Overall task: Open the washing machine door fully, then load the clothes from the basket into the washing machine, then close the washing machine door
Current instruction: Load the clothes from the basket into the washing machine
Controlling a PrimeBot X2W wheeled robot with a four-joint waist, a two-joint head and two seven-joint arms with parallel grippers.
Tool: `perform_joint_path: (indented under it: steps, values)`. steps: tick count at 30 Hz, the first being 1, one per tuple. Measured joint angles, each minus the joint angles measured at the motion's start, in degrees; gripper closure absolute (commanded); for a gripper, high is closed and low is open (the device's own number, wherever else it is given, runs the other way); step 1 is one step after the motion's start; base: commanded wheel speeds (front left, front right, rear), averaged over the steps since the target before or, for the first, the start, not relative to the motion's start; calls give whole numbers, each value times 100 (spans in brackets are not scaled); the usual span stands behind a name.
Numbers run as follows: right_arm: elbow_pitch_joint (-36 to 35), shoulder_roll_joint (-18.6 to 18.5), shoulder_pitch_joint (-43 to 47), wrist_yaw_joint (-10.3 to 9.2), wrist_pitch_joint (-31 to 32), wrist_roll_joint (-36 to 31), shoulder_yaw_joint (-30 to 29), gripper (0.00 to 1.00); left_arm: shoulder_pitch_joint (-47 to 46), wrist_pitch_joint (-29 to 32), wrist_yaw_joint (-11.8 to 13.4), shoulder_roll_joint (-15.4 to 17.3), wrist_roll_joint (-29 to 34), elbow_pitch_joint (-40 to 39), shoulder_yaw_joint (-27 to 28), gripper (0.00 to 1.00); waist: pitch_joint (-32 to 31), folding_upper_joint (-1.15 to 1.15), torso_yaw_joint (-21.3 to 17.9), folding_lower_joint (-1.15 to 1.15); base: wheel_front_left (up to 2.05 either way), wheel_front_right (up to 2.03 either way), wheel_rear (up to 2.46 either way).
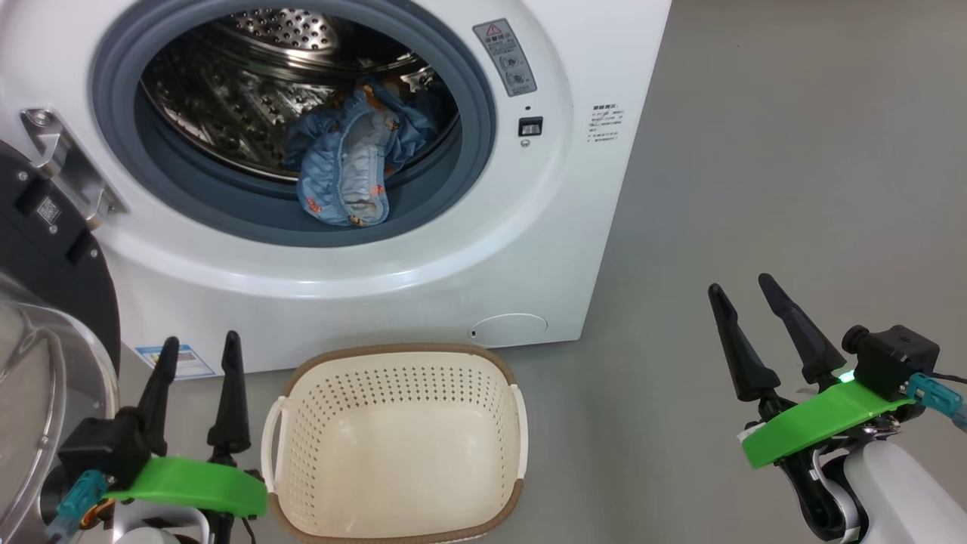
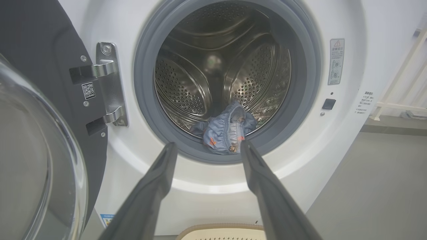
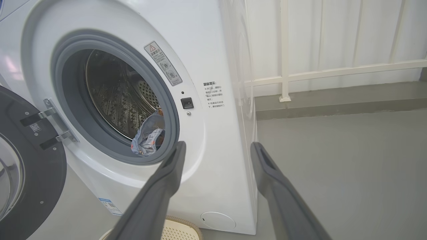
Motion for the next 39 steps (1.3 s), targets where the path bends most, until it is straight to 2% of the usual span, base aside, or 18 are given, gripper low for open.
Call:
perform_joint_path:
  steps: [9,18,28,39]
  values:
    - [-2,-5,0,0,0,0,16,0,1,1,1,16,-16,-43,-35,0,1,0,-10,0,0,0,0]
    - [-55,-4,-1,0,0,0,4,0,-176,253,-20,45,-36,18,-170,0,156,0,-3,0,0,0,0]
    - [-167,73,-126,0,0,-3,-63,0,-1517,597,-365,77,-48,733,-371,0,647,0,-85,0,0,0,0]
    - [-280,283,-516,0,0,-51,-104,0,-3610,1152,-592,-134,-93,2505,-519,0,1394,0,-306,1,0,0,0]
